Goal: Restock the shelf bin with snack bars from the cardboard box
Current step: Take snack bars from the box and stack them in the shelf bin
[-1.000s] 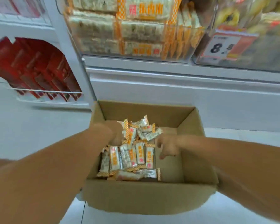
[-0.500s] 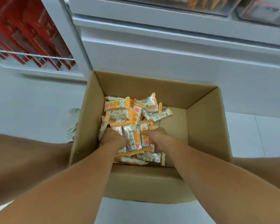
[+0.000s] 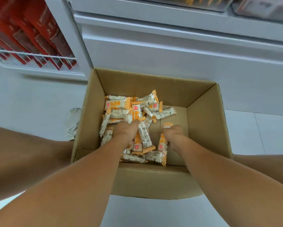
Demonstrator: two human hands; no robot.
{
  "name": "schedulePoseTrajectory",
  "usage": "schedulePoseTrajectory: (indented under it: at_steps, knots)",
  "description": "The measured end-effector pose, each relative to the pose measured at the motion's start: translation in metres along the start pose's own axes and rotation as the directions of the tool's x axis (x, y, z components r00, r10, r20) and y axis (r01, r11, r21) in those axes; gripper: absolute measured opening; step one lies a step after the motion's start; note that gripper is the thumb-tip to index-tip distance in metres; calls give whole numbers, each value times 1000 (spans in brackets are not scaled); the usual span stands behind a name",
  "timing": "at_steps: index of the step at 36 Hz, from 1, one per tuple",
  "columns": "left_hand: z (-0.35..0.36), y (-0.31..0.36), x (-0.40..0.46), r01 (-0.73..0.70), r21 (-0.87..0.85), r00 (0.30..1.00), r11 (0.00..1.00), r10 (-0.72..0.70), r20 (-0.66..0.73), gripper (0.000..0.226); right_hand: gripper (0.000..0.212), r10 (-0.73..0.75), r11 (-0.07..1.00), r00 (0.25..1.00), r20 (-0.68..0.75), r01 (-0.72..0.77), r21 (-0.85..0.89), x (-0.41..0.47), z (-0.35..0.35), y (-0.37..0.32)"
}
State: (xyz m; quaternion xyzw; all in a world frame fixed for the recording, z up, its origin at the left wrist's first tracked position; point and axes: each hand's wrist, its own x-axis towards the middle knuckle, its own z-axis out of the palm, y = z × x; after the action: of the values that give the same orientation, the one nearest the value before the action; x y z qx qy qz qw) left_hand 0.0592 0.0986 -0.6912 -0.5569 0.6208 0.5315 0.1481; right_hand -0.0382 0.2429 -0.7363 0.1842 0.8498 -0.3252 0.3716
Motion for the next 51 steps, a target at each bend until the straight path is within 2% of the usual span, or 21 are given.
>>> schedulePoseTrajectory:
  at_steps: [1, 3, 6, 7, 9, 11, 14, 18, 21, 23, 26, 27, 29, 32, 35, 38, 43, 45, 48, 49, 51]
  knots:
    - [0, 0, 0, 8, -40, 1000, 999, -8, 10, 81, 33, -11, 999, 998, -64, 13, 29, -2, -8, -4]
    - [-1, 2, -1, 12, -123, 999, 992, -7, 43, 94, 24, -39, 986, 997, -67, 50, 159, -6, -21, -15]
    - [2, -2, 7, 9, -178, 989, 984, 17, 145, 100, 23, -101, 941, 983, 155, 44, 335, -21, -32, -39]
    - [3, -2, 7, 19, -209, 985, 978, 18, 174, 95, 24, -139, 937, 960, 245, 47, 345, -29, -33, -46]
    - [0, 5, -3, 8, -306, 969, 952, 69, 238, 64, 30, -229, 936, 898, 376, 97, 338, -43, -32, -57]
    - [-3, 7, -5, 3, -361, 944, 932, 117, 309, 46, 39, -311, 909, 864, 397, 148, 391, -49, -26, -62]
    - [-10, 6, -8, -9, -382, 927, 924, 151, 344, 36, 40, -321, 867, 877, 359, 119, 484, -49, -17, -63]
    - [-17, -4, -3, 12, -373, 963, 928, 90, 256, 26, 34, -238, 916, 954, 182, 159, 368, -40, -8, -49]
    - [-18, -10, 3, 33, -353, 970, 935, 55, 238, 23, 16, -208, 960, 961, 185, 164, 228, -31, 3, -35]
    - [-18, -12, 6, 38, -308, 973, 951, 35, 229, 32, 17, -201, 974, 961, 192, 175, 142, -27, 12, -26]
    - [-20, -10, 7, 66, -281, 981, 957, -11, 193, 80, 31, -182, 983, 951, 251, 166, 84, -26, 22, -21]
    - [-20, -8, 5, 89, -279, 983, 956, -39, 180, 87, 36, -170, 985, 941, 293, 157, 67, -28, 25, -22]
    - [-22, -6, 2, 122, -277, 982, 953, -75, 175, 79, 43, -178, 979, 941, 287, 197, -41, -30, 30, -24]
    - [-25, -4, 0, 137, -283, 981, 949, -90, 174, 83, 45, -201, 948, 925, 322, 266, -172, -38, 37, -29]
    - [-25, -5, -1, 119, -255, 984, 960, -80, 159, 69, 33, -205, 950, 920, 334, 269, -158, -36, 41, -29]
    - [-25, -5, 5, 112, -238, 986, 965, -79, 146, 70, 26, -167, 984, 918, 360, 176, 10, -30, 35, -27]
    - [-21, -11, 19, 101, -245, 988, 964, -69, 139, 79, 16, -145, 980, 896, 420, 73, 184, -22, 19, -25]
    - [-21, -9, 13, 109, -237, 984, 965, -72, 161, 71, 16, -156, 981, 899, 410, 92, 171, -21, 16, -24]
    - [-23, -8, 8, 109, -238, 982, 965, -68, 175, 61, 35, -151, 985, 886, 438, 96, 145, -21, 19, -20]
    - [-23, -8, 8, 110, -244, 983, 964, -69, 172, 59, 40, -153, 987, 883, 443, 118, 105, -22, 22, -19]
    - [-21, -10, 8, 84, -247, 979, 965, -34, 199, 40, 46, -184, 975, 892, 412, 218, -36, -25, 29, -16]
